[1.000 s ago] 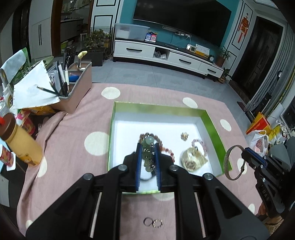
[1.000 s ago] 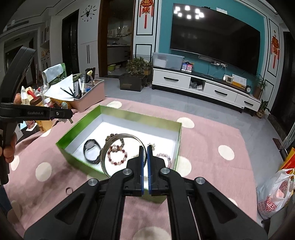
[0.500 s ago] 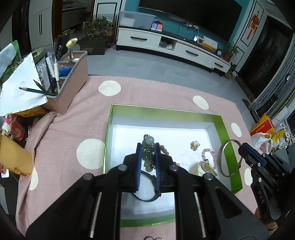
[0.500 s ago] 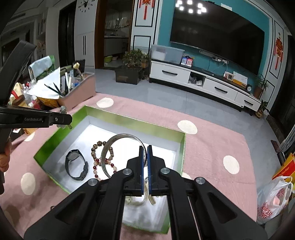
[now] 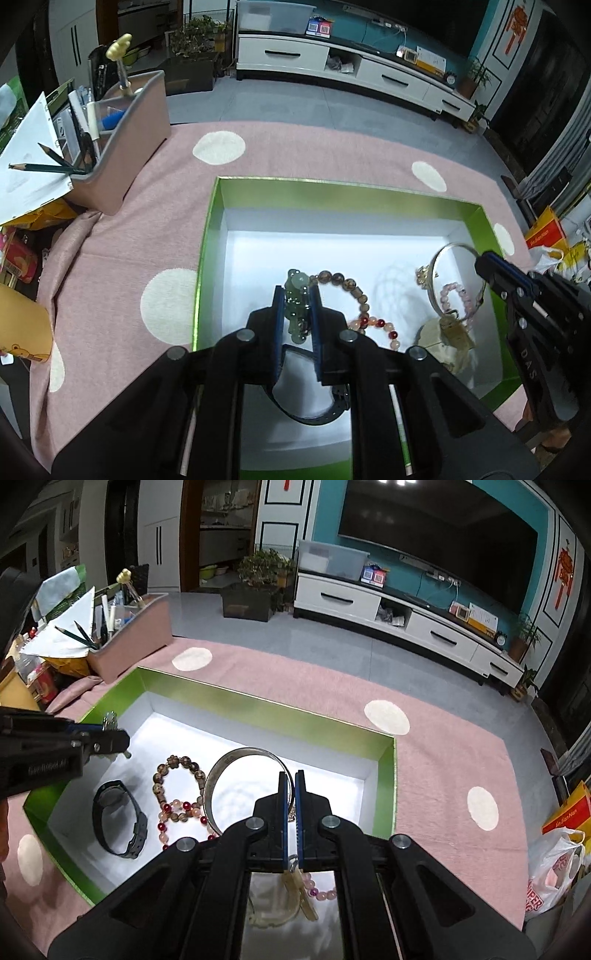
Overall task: Organize jewelry
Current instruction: 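Lower both tools into the box and open them to release the items, then withdraw both tools from the box toward the two rings, then grasp the silver beaded ring with the right tool while the left tool grasps the dark ring, then carry both rings over the green box with both tools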
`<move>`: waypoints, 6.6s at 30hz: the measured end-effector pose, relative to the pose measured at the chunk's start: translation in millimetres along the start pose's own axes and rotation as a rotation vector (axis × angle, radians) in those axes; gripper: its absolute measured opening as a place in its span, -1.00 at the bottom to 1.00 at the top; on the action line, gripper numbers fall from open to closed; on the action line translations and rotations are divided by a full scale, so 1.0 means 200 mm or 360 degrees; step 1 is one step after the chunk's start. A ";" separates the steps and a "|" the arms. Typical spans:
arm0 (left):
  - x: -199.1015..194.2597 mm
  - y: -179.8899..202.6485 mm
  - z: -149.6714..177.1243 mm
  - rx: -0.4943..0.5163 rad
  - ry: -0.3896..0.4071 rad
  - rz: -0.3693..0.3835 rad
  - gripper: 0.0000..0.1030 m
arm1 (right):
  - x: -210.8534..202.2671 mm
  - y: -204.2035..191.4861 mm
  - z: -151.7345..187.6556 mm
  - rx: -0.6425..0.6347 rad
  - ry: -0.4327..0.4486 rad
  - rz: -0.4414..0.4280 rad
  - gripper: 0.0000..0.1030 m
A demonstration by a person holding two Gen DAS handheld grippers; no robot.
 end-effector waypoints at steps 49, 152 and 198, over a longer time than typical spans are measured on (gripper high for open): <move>-0.26 0.06 0.12 0.0063 0.0159 0.0027 0.47 | -0.33 0.05 0.09 0.0180 0.0148 -0.0189 -0.18; -0.44 0.18 0.88 0.0328 0.0168 0.0053 -0.64 | -0.74 -0.30 0.79 0.0041 0.0089 -0.0515 -0.60; -0.58 0.30 0.37 0.0311 0.0368 0.0007 -0.64 | -0.89 -0.13 0.30 0.0043 0.0425 -0.0398 -0.60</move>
Point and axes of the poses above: each gripper's, at about its wrist camera, not at the fingertips, and x roughly the way its jaws point, y to its right, z to its underside, the point moved 8 cm from there along x, roughly the way its jaws point
